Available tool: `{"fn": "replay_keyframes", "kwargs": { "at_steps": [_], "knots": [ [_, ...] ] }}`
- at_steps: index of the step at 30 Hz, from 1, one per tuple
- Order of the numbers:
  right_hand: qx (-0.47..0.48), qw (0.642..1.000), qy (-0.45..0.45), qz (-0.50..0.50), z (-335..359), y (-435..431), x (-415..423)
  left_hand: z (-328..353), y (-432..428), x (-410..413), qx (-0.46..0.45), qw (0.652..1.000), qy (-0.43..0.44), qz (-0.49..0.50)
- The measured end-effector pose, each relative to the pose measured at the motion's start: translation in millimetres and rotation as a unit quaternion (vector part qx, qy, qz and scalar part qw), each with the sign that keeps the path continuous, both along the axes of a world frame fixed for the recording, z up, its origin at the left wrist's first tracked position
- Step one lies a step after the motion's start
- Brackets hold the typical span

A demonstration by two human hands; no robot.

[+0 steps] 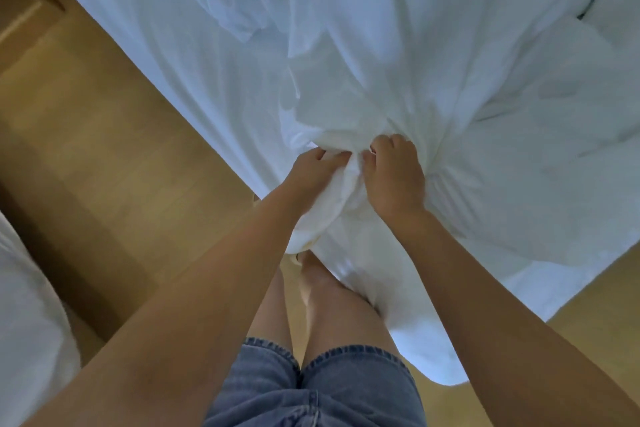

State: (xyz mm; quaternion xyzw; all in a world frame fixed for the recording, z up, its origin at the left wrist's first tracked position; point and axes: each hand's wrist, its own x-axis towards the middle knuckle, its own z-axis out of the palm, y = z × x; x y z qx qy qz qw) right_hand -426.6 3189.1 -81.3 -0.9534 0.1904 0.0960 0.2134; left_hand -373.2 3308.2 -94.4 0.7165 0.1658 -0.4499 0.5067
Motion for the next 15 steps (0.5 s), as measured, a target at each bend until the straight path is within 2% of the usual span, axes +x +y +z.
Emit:
{"fn": "replay_keyframes", "kwargs": {
  "at_steps": [2, 4, 6, 7, 9, 11, 13, 15],
  "knots": [
    [0.090, 0.989, -0.063, -0.096, -4, 1, 6, -9, 1, -2, 0.040, 0.999, -0.026, -0.013],
    [0.172, 0.960, -0.064, -0.213, -6, 7, 13, -17, 3, -5, 0.067, 0.997, -0.030, -0.020],
    [0.199, 0.943, -0.048, -0.263, -7, 11, 23, -24, 5, -10, 0.073, 0.997, -0.023, -0.019],
    [0.181, 0.952, -0.050, -0.241, -6, 9, 29, -26, 6, -13, 0.079, 0.996, -0.023, -0.021],
    [0.078, 0.987, -0.057, -0.131, -4, -6, 42, -27, 6, -14, 0.083, 0.996, -0.030, 0.005],
    [-0.041, 0.996, -0.055, -0.056, -7, -31, 52, -23, -1, -9, 0.061, 0.993, -0.025, 0.098],
    [-0.099, 0.992, -0.027, -0.072, -12, -49, 54, -17, -11, 1, 0.027, 0.985, 0.006, 0.173],
    [-0.118, 0.991, 0.004, -0.070, -15, -47, 51, -16, -13, 7, 0.007, 0.980, 0.038, 0.197]
  ]
}}
